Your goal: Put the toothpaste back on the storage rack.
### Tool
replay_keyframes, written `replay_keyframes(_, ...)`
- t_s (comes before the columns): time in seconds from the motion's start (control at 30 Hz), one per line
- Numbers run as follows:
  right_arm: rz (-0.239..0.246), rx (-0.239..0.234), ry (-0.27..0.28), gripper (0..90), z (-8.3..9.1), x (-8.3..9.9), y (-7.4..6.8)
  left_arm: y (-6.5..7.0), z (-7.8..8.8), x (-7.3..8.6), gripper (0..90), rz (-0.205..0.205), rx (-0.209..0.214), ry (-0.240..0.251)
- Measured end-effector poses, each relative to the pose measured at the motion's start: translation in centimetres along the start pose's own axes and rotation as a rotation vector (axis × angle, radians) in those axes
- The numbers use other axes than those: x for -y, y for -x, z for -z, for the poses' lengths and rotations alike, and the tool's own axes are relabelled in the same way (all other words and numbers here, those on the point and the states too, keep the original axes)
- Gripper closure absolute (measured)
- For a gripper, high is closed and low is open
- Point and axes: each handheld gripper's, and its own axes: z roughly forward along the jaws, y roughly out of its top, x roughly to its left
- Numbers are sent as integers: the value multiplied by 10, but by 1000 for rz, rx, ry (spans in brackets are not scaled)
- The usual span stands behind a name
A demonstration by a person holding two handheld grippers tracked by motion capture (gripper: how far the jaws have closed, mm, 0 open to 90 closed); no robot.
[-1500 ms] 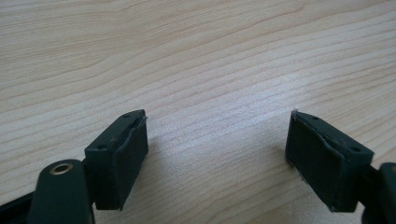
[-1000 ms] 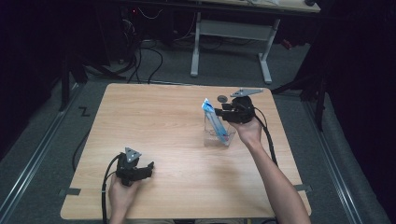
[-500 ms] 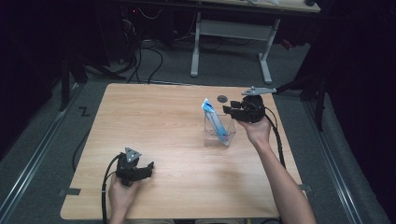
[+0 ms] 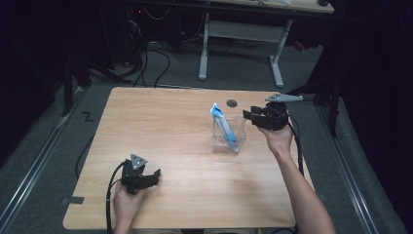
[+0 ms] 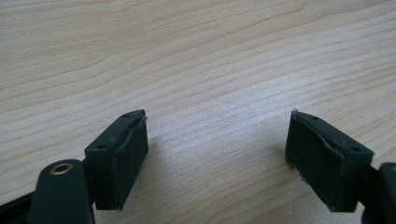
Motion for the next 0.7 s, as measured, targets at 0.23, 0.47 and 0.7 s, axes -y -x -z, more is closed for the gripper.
replay_keyframes(0.23, 1, 3, 16, 557, 11, 0, 3, 0, 0, 0, 215, 0, 0, 0)
replay_keyframes(0.47, -9, 5, 24, 553, 19, 1, 7, 0, 0, 0, 215, 0, 0, -1)
replay_keyframes(0.7, -8, 12, 37, 546, 29, 2, 9, 0, 0, 0, 215, 0, 0, 0)
